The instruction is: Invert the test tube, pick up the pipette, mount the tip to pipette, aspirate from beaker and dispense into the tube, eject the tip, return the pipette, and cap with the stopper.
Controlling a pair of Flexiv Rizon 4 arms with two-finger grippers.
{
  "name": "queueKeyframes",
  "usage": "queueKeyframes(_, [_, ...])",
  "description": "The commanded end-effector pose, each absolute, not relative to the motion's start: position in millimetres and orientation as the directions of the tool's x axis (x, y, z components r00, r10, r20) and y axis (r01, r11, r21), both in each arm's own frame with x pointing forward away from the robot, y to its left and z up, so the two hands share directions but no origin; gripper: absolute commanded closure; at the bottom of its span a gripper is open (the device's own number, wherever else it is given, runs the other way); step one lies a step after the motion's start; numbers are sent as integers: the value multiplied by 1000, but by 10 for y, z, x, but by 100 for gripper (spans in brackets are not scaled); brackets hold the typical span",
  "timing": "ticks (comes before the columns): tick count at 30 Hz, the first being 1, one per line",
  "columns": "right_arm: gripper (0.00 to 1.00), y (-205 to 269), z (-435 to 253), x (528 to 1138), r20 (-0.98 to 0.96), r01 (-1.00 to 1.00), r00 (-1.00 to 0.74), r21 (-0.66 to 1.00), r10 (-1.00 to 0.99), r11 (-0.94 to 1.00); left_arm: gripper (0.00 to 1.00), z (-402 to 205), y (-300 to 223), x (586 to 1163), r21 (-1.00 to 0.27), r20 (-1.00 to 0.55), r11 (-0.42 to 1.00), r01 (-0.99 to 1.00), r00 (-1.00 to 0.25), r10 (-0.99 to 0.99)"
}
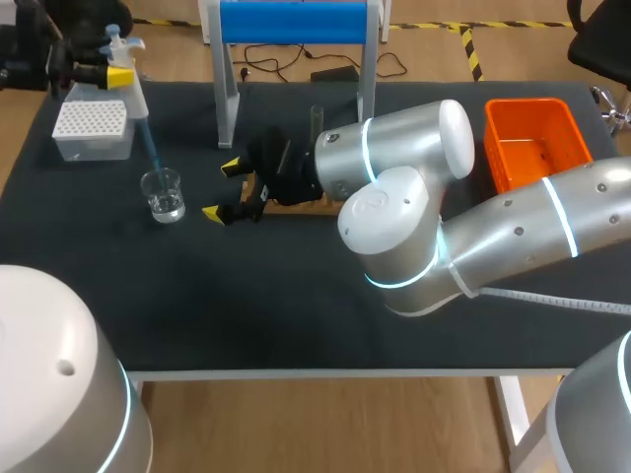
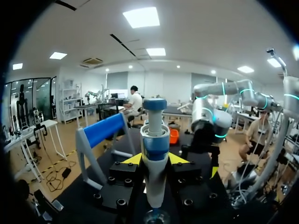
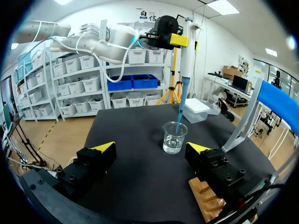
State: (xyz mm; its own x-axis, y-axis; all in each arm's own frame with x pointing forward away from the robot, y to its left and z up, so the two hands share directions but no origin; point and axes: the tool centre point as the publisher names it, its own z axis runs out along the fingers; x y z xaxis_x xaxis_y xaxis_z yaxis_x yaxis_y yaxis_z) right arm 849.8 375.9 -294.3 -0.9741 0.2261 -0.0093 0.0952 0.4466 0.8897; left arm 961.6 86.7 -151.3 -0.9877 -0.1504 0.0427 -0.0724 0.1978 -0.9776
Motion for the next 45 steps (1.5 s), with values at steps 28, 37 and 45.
queueKeyframes(28, [0,3752,-2953,8498,-8,94,-974,892,225,442,100,-1809,837,9639,-969,13,242,-57,-984,-180])
queueKeyframes(37, [0,3752,-2953,8498,-8,94,-974,892,225,442,100,-1932,831,9637,-969,23,238,-66,-983,-181])
queueKeyframes(45, [0,3752,-2953,8498,-8,94,-974,892,225,442,100,-1957,833,9634,-969,31,235,-74,-983,-181])
